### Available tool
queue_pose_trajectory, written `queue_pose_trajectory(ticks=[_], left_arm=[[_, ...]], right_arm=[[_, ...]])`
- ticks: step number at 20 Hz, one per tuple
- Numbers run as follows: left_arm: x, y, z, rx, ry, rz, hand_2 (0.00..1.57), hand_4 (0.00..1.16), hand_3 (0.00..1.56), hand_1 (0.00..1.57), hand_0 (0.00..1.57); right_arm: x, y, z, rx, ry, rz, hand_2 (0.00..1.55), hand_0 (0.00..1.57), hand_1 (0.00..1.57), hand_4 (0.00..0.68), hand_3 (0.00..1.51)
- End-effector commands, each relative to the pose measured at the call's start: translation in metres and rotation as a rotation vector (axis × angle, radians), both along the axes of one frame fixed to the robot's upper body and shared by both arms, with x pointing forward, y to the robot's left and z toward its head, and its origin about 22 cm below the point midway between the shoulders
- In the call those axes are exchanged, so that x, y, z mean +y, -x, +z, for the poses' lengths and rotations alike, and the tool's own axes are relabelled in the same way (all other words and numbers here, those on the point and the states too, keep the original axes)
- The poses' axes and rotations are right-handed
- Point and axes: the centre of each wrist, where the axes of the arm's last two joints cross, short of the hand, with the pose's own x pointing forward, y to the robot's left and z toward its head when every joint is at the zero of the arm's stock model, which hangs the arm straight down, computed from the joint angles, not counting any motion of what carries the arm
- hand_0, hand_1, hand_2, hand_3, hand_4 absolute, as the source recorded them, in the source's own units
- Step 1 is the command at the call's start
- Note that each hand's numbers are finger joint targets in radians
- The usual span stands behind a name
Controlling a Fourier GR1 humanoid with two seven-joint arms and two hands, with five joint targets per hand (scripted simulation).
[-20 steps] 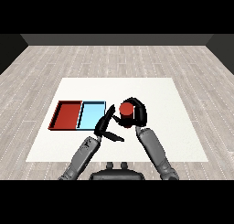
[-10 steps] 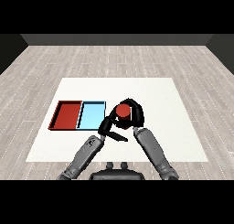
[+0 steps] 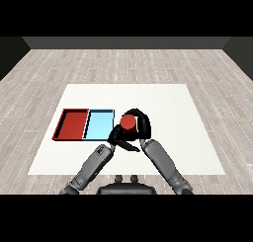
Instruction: Pick the red can and put it in the red box
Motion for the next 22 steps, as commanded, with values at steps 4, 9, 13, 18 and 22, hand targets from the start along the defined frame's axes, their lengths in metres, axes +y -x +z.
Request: queue_pose_trajectory(ticks=[4,9,13,18,22], left_arm=[[-0.019,0.02,-0.01,-0.033,0.006,0.001,0.0,0.0,0.0,0.0,0.0],[0.002,-0.01,0.003,-0.025,0.038,0.125,0.0,0.0,0.0,0.0,0.0],[-0.005,0.005,-0.002,0.014,0.032,0.265,1.57,1.13,1.56,1.57,1.57],[-0.014,-0.013,0.007,0.035,0.023,0.284,1.57,1.13,1.5,1.57,1.57],[-0.027,0.0,0.001,0.051,-0.006,0.279,1.57,1.12,1.5,1.57,1.57]], right_arm=[[0.01,0.014,0.019,0.012,0.012,0.023,1.48,1.57,1.57,0.649,1.41],[0.02,0.004,0.009,-0.003,-0.009,0.053,1.48,1.57,1.57,0.657,1.4],[0.016,-0.009,0.004,0.019,-0.012,0.037,1.47,1.57,1.57,0.625,1.4],[0.023,-0.004,0.009,0.012,-0.023,0.056,1.47,1.57,1.57,0.624,1.4],[0.009,0.01,0.009,-0.003,-0.021,0.046,1.47,1.57,1.57,0.635,1.4]])
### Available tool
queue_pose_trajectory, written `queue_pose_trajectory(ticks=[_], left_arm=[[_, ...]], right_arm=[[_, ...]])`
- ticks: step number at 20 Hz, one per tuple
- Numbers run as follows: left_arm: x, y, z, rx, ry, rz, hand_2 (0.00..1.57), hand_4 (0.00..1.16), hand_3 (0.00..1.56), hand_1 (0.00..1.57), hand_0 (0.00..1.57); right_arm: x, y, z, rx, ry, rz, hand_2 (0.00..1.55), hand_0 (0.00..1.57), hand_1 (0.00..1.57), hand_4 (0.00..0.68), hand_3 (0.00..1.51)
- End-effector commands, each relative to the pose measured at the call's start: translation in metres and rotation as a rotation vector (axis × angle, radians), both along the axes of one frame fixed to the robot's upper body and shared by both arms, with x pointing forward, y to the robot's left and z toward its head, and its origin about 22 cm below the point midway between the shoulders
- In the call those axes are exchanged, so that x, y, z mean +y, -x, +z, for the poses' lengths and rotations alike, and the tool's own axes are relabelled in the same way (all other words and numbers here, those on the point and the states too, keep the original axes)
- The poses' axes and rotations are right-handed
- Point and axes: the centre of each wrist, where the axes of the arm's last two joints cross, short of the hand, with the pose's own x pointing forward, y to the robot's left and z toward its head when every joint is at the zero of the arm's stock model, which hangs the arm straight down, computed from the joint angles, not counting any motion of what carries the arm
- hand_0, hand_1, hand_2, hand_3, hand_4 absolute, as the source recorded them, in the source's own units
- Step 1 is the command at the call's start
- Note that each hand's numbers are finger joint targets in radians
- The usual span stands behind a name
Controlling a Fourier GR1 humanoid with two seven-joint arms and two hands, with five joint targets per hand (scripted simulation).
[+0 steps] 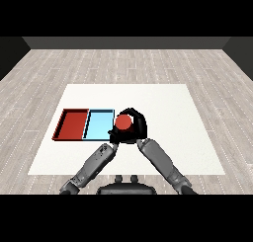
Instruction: Pick the red can and put it in the red box
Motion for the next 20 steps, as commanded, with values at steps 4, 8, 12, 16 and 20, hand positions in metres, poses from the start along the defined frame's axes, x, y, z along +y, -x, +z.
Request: queue_pose_trajectory(ticks=[4,8,12,16,20], left_arm=[[0.005,-0.023,0.016,-0.01,0.017,0.045,1.57,1.13,1.49,1.57,1.57],[-0.006,0.008,0.004,-0.02,-0.007,0.07,1.57,1.13,1.49,1.57,1.57],[0.004,-0.003,0.003,-0.031,0.007,0.063,1.57,1.13,1.5,1.57,1.57],[0.002,-0.009,-0.004,-0.025,0.002,0.043,1.57,1.13,1.5,1.57,1.57],[0.004,0.001,-0.014,-0.043,-0.003,0.07,1.57,1.13,1.5,1.57,1.57]], right_arm=[[-0.001,0.005,-0.001,0.014,-0.014,0.002,1.46,1.57,1.57,0.637,1.4],[-0.008,0.01,-0.002,0.036,-0.031,-0.007,1.35,1.42,1.42,0.172,1.28],[-0.002,0.004,-0.006,0.076,0.131,0.017,0.0,0.0,0.0,0.0,0.0],[-0.014,0.0,-0.007,0.07,0.137,0.013,0.0,0.0,0.0,0.0,0.0],[-0.027,-0.002,-0.011,0.046,0.093,-0.037,0.0,0.0,0.0,0.0,0.0]])
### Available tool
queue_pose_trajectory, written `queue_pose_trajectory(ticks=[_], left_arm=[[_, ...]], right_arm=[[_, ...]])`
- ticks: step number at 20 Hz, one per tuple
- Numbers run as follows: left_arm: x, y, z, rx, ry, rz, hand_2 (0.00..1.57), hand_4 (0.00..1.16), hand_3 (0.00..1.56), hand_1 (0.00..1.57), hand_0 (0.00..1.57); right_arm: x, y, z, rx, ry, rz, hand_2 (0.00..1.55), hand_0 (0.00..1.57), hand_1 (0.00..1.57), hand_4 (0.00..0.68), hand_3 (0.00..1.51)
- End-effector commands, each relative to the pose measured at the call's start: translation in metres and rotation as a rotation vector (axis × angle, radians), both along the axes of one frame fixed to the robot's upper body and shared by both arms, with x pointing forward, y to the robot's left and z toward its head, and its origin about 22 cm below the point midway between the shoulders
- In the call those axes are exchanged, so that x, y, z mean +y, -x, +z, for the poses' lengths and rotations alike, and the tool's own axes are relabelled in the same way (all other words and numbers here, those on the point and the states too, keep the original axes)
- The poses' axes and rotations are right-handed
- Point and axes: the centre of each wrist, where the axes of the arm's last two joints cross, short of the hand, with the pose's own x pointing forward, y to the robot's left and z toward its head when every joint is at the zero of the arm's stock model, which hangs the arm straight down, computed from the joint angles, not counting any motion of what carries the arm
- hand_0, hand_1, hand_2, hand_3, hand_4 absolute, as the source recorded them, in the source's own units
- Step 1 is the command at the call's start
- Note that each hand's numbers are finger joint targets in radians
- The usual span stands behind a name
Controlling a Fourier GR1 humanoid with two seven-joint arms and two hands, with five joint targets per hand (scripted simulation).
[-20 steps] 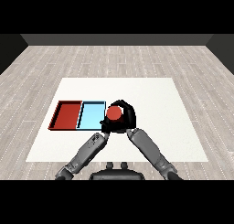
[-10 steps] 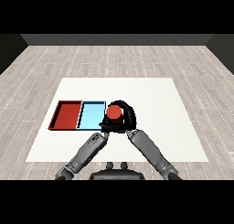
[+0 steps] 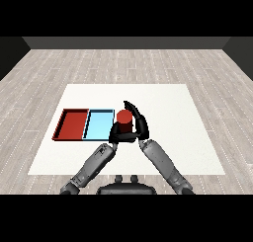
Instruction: Pick the red can and put it in the red box
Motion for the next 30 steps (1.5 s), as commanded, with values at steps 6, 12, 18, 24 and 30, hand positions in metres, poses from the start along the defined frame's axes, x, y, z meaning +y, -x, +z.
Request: queue_pose_trajectory(ticks=[6,12,18,24,30], left_arm=[[-0.004,0.016,0.023,-0.025,0.018,-0.007,1.57,1.14,1.5,1.57,1.57],[0.008,-0.005,0.004,-0.023,0.001,0.005,1.57,1.14,1.48,1.57,1.57],[0.049,0.016,-0.006,-0.052,-0.056,0.045,1.57,1.13,1.46,1.57,1.57],[0.078,-0.02,0.011,-0.048,-0.096,0.125,1.57,1.15,1.47,1.57,1.57],[0.126,-0.045,0.027,-0.048,-0.189,0.23,1.57,1.12,1.46,1.57,1.57]], right_arm=[[-0.003,-0.005,-0.001,0.001,-0.028,-0.055,0.0,0.0,0.0,0.0,0.0],[-0.039,-0.003,0.026,-0.006,-0.04,-0.07,0.0,0.0,0.0,0.0,0.0],[-0.077,0.019,0.029,-0.097,-0.118,-0.129,0.0,0.0,0.0,0.0,0.0],[-0.127,0.048,0.019,-0.099,-0.099,-0.172,0.0,0.0,0.0,0.0,0.0],[-0.174,0.071,-0.007,-0.023,-0.075,-0.28,0.0,0.0,0.0,0.0,0.0]])
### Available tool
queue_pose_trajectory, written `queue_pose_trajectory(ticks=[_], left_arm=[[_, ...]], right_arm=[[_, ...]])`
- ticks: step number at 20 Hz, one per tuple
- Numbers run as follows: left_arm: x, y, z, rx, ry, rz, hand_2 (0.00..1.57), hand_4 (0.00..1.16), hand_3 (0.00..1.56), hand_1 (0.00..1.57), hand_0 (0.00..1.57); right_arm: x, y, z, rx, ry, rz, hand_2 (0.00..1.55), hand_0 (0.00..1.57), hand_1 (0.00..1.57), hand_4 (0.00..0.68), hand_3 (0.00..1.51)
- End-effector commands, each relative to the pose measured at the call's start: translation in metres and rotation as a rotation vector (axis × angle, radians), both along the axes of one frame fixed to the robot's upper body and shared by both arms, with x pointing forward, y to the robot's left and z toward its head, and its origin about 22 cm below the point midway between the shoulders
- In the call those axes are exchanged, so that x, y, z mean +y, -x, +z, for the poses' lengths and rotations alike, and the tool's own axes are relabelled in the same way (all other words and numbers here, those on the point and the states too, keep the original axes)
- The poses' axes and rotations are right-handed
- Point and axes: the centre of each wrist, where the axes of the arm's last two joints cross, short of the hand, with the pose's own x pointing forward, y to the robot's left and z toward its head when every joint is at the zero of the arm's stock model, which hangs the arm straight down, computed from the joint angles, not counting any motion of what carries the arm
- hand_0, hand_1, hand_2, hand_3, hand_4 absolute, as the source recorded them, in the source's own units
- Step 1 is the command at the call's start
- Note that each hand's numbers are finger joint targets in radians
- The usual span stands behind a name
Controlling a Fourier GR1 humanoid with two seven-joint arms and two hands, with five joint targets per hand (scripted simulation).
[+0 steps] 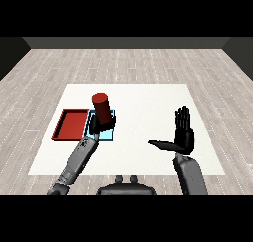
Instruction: Pick the red can and put it in the red box
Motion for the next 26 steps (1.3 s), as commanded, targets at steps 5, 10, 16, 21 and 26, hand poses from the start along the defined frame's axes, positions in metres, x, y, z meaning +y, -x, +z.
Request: queue_pose_trajectory(ticks=[5,10,16,21,26], left_arm=[[0.094,-0.028,0.006,0.067,-0.163,0.236,1.57,1.13,1.49,1.57,1.57],[0.159,-0.027,0.011,0.188,-0.294,0.397,1.57,1.14,1.49,1.57,1.57],[0.23,-0.036,-0.017,0.321,-0.409,0.534,1.56,1.08,1.49,1.57,1.57],[0.223,-0.042,-0.057,0.463,-0.455,0.553,1.5,1.04,1.42,1.57,1.57],[0.235,-0.034,-0.074,0.554,-0.519,0.54,1.34,0.92,1.35,1.4,1.4]], right_arm=[[-0.031,0.009,-0.026,0.049,0.009,-0.085,0.0,0.0,0.0,0.0,0.0],[-0.043,-0.002,-0.04,0.079,0.015,-0.1,0.0,0.0,0.0,0.0,0.0],[-0.03,0.0,-0.022,0.08,0.001,-0.065,0.0,0.0,0.0,0.0,0.0],[-0.037,-0.004,-0.037,0.056,0.045,-0.042,0.0,0.0,0.0,0.0,0.0],[-0.019,-0.021,-0.072,0.108,0.116,-0.088,0.0,0.0,0.0,0.0,0.0]])
